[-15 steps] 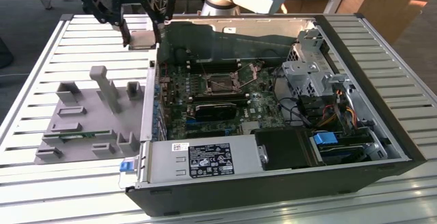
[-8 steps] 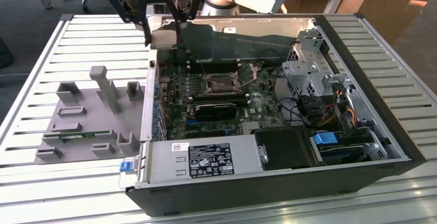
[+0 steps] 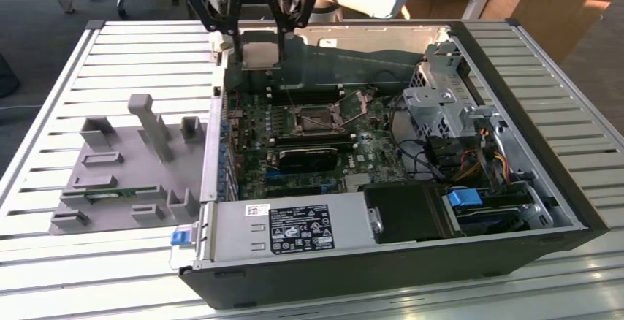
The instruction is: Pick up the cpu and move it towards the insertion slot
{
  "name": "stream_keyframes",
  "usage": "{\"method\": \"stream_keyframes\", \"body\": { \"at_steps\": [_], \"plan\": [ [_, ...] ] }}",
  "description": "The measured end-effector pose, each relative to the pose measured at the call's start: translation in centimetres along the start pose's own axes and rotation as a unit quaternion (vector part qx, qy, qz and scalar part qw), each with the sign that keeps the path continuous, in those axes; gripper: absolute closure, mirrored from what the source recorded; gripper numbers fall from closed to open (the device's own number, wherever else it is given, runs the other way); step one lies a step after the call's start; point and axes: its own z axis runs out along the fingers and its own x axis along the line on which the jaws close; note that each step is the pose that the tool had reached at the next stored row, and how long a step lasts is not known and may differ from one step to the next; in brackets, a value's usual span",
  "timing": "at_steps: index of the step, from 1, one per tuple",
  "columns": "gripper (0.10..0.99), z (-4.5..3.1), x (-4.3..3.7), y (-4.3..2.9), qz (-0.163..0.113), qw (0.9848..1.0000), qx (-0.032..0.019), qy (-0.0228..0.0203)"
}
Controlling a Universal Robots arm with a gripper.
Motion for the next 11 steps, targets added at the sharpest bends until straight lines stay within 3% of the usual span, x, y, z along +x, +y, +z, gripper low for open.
{"method": "stream_keyframes", "body": {
  "at_steps": [11],
  "plan": [
    [0.549,0.12,-5.0,-0.02,0.0,1.0,0.0,0.0007]
  ]
}}
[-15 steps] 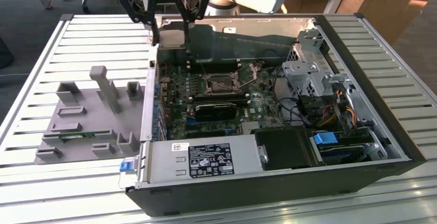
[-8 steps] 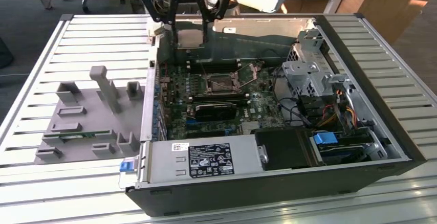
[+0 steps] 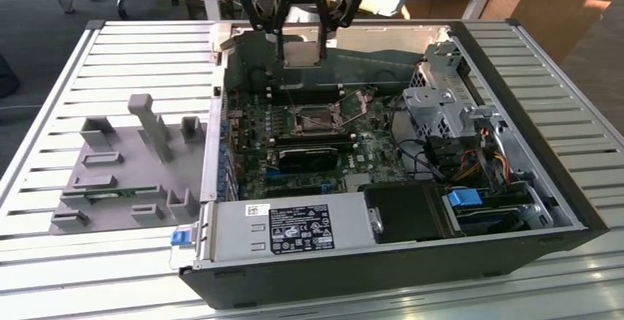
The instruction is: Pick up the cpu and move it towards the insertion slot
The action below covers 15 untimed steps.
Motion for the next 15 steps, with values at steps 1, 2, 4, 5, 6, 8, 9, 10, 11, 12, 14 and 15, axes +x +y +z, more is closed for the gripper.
{"method": "stream_keyframes", "body": {
  "at_steps": [1,2,4,5,6,8,9,10,11,12,14,15],
  "plan": [
    [0.549,0.01,-0.42,0.0,0.0,1.0,0.0,0.0001],
    [0.549,0.02,-0.82,0.0,0.0,1.0,0.0,0.0001],
    [0.549,0.04,-1.64,-0.01,0.0,1.0,0.0,0.0003],
    [0.549,0.05,-2.07,-0.01,0.0,1.0,0.0001,0.0004],
    [0.549,0.08,-2.51,0.0,0.0,1.0,0.0,0.0005],
    [0.549,0.13,-3.36,0.01,0.0,1.0,0.0,0.0011],
    [0.549,0.16,-3.68,0.05,0.0,1.0,0.0,0.0012],
    [0.549,0.19,-3.93,0.12,0.0,1.0,0.0,0.0014],
    [0.549,0.22,-4.09,0.24,0.0,1.0,0.0,0.0014],
    [0.549,0.24,-4.19,0.39,0.0,1.0,0.0,0.0014],
    [0.549,0.28,-4.35,0.75,0.0,1.0,0.0,0.0014],
    [0.549,0.3,-4.42,0.93,0.0,1.0,0.0,0.0014]
  ]
}}
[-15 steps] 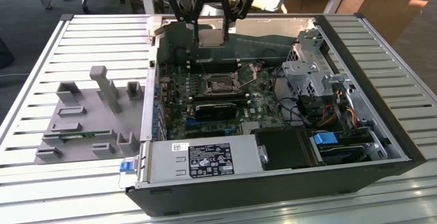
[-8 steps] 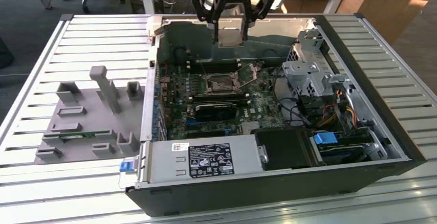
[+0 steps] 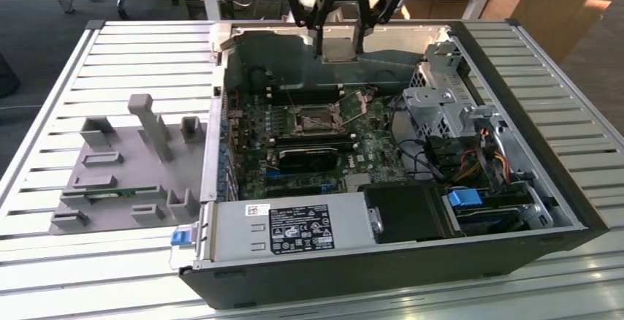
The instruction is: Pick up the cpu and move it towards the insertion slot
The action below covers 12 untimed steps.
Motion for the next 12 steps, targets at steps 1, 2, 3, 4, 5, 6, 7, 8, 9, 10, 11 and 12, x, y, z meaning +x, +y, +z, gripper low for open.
{"method": "stream_keyframes", "body": {
  "at_steps": [1,2,3,4,5,6,7,8,9,10,11,12],
  "plan": [
    [0.549,0.02,-0.07,0.18,0.0,1.0,0.0,0.0],
    [0.549,0.05,-0.14,0.36,0.0,1.0,-0.0001,0.0],
    [0.549,0.09,-0.19,0.55,0.0,1.0,-0.0001,0.0],
    [0.549,0.12,-0.23,0.74,0.0,1.0,-0.0001,0.0],
    [0.549,0.16,-0.26,0.93,-0.001,1.0,-0.0001,0.0],
    [0.549,0.19,-0.28,1.11,-0.001,1.0,-0.0001,0.0],
    [0.549,0.22,-0.29,1.31,-0.001,1.0,0.0,0.0],
    [0.549,0.26,-0.29,1.5,-0.001,1.0,0.0,0.0],
    [0.549,0.3,-0.29,1.71,-0.001,1.0,0.0,0.0],
    [0.549,0.35,-0.29,1.91,-0.002,1.0,-0.0001,0.0],
    [0.549,0.39,-0.29,2.12,-0.003,1.0,-0.0001,0.0],
    [0.549,0.43,-0.29,2.35,-0.004,1.0,-0.0001,0.0]
  ]
}}
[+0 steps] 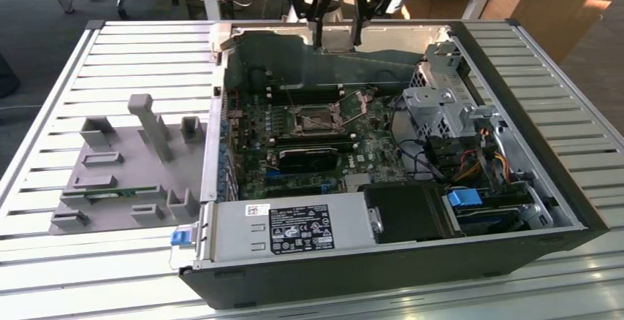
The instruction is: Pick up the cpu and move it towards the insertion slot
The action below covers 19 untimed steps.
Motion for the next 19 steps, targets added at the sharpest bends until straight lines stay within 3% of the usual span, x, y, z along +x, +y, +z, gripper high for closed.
{"method": "stream_keyframes", "body": {
  "at_steps": [10,19],
  "plan": [
    [0.549,0.52,-0.02,2.52,-0.008,1.0,-0.0001,0.0002],
    [0.549,1.77,-0.01,4.24,-0.015,0.9999,-0.0002,0.0003]
  ]
}}
